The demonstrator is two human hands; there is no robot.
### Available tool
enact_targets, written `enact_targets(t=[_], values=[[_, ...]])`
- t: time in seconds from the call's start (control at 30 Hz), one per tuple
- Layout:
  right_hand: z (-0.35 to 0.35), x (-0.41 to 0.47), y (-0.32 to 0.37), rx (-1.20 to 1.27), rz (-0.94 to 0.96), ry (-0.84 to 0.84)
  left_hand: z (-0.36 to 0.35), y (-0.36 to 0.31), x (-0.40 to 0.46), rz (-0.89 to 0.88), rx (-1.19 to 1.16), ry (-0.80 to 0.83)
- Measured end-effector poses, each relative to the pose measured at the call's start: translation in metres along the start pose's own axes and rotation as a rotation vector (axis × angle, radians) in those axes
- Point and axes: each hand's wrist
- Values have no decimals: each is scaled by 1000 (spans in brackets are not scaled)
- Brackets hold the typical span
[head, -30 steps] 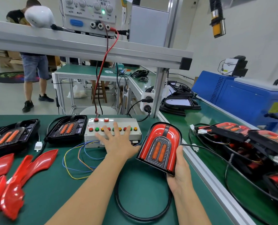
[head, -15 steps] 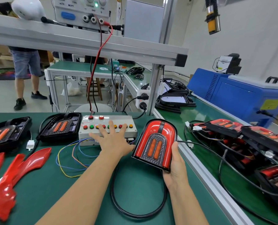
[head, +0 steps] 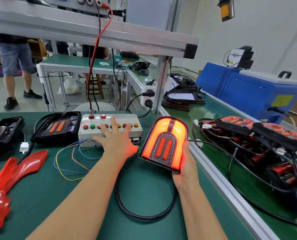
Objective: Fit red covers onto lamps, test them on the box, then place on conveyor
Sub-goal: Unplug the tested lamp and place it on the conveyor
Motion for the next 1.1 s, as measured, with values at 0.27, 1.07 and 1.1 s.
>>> enact_targets(t=[0.27,1.07,1.1], values=[[1,0,-1,-2,-3,-1,0,0,1,-5,-12,-4],[3,3,-2,-12,15,1,-2,0,3,-16,11,-18],[3,3,-2,-9,13,4,-2,0,3,-16,12,-14]])
Point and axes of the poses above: each hand's wrist, its own x-axis towards the middle knuckle, its own z-axis out of the back of the hand, y = z × x, and after that the axes turned 10 degrees about -y, right-handed
